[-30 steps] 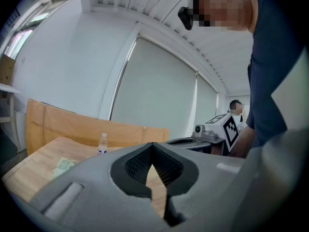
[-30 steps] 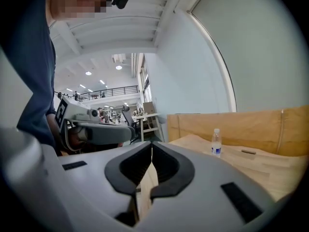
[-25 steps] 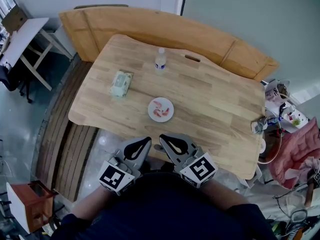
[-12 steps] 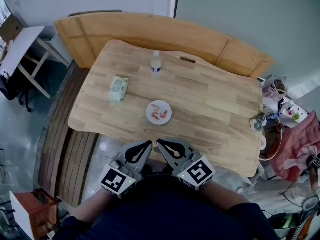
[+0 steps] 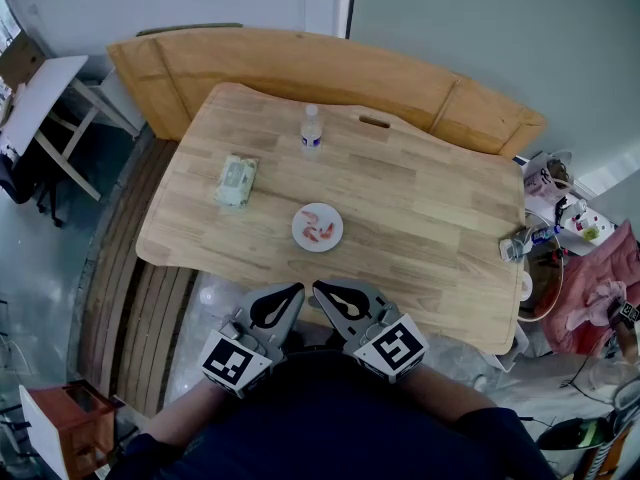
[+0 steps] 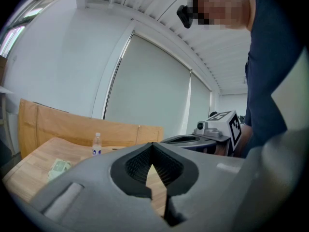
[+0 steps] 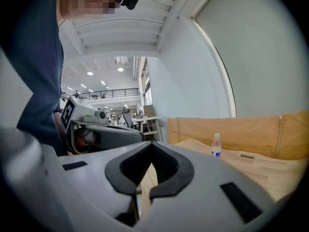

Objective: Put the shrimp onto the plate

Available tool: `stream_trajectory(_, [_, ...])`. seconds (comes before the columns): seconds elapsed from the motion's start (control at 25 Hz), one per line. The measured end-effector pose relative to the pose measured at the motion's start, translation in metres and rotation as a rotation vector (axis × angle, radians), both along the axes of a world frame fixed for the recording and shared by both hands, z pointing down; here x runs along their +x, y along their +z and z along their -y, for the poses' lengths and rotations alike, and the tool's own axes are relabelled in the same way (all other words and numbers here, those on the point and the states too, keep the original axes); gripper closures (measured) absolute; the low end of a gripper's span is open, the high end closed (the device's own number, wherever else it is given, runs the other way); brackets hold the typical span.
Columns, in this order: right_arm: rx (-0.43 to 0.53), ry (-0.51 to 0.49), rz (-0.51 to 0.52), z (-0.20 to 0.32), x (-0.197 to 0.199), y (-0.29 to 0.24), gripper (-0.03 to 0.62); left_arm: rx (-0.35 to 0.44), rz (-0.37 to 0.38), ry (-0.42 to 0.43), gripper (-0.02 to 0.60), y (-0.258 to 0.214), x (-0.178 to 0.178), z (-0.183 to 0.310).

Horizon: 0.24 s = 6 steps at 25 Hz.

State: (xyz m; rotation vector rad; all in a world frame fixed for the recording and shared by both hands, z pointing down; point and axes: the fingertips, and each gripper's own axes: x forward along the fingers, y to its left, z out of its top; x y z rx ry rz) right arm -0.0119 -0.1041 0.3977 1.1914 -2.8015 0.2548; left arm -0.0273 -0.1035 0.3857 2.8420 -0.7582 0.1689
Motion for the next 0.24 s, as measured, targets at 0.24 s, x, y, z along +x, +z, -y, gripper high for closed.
stream_trajectory(0.24, [0.013,0.002,-0.012,-0.0029,-0.0001,0.0017,0.585,0.001,0.003,0.004,0.578,0.0009,-0.0003,-0.0033])
